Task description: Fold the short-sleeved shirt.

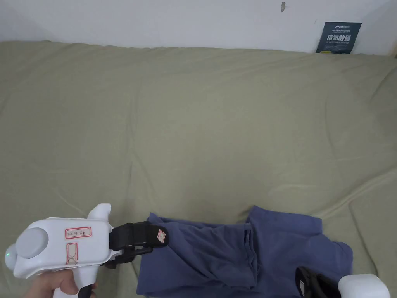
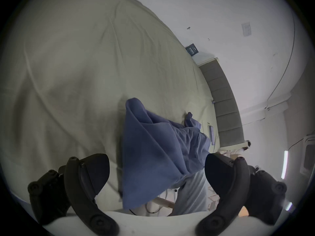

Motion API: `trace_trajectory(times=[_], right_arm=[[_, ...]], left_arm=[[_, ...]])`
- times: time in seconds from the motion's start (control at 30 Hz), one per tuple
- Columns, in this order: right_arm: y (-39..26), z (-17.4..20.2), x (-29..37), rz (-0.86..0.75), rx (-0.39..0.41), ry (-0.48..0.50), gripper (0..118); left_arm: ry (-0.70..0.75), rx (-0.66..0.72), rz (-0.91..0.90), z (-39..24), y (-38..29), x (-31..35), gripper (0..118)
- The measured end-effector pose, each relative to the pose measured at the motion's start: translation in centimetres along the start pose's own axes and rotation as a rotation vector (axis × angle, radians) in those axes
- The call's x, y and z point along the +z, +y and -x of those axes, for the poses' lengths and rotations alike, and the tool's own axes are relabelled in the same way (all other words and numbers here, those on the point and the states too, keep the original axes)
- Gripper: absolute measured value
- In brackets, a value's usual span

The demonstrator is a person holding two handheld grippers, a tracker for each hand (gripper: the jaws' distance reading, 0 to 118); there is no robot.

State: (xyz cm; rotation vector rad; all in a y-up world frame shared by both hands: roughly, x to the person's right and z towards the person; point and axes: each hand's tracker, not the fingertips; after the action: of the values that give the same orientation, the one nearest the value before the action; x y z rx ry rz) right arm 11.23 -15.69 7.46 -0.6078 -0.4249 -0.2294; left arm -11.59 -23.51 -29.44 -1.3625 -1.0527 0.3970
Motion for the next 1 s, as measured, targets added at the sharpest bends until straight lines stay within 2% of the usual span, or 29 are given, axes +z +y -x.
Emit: trace_trajectory(times=[0.07, 0.2, 0.23, 0.27, 0.3, 0.33, 0.37, 0.4, 0.57, 0.63, 0.73, 0.83, 0.9, 1.0], right_arm=[[-0.1, 0.0, 0.0, 0.001, -0.002, -0.008, 1], [-0.2, -0.2, -0.1, 0.016, -0.030, -0.014, 1], [-0.2, -0.2, -0.1, 0.019, -0.032, -0.014, 1], [-0.1, -0.2, 0.0, 0.020, -0.030, -0.015, 1], [-0.1, -0.2, 0.1, 0.017, -0.025, -0.020, 1], [-0.1, -0.2, 0.3, 0.014, -0.022, -0.021, 1], [-0.1, -0.2, 0.4, 0.013, -0.022, -0.019, 1], [0.0, -0.3, 0.4, 0.011, -0.022, -0.016, 1], [0.0, -0.4, 0.8, -0.010, -0.044, -0.010, 1], [0.0, -0.4, 1.0, -0.019, -0.041, -0.004, 1], [0.3, -0.8, 1.0, -0.030, -0.033, 0.019, 1], [0.8, -1.7, 0.6, -0.038, -0.026, 0.009, 1], [1.2, -2.0, 0.6, -0.053, -0.012, -0.008, 1], [1.6, -2.3, 1.0, -0.070, 0.008, -0.021, 1]], left_arm=[[0.000, 0.023, 0.007, 0.7, 0.2, -1.5, 112], [-0.181, 0.022, 0.038, 1.5, 0.1, -4.3, 112], [-0.166, 0.036, 0.045, 1.4, 0.1, -4.4, 111], [-0.172, 0.034, 0.053, 1.8, 0.5, -4.1, 100], [-0.162, 0.030, 0.049, 1.6, 0.6, -3.5, 60], [-0.083, 0.011, 0.028, 1.4, 0.6, -3.3, 9], [-0.035, -0.010, 0.010, 1.4, 0.1, -3.0, 9], [-0.034, -0.034, 0.067, 1.6, 0.3, -2.8, 9], [-0.071, -0.034, -0.007, -1.6, -0.6, 0.7, 9], [0.012, -0.068, -0.066, -2.6, -0.5, 3.0, 9], [0.102, -0.046, -0.153, -3.2, -0.6, 7.0, 9], [0.259, -0.059, -0.208, -5.3, -1.1, 10.6, 9], [0.349, -0.120, -0.211, -7.8, -1.5, 11.2, 9], [0.411, -0.197, -0.166, -11.1, -2.3, 9.7, 9]])
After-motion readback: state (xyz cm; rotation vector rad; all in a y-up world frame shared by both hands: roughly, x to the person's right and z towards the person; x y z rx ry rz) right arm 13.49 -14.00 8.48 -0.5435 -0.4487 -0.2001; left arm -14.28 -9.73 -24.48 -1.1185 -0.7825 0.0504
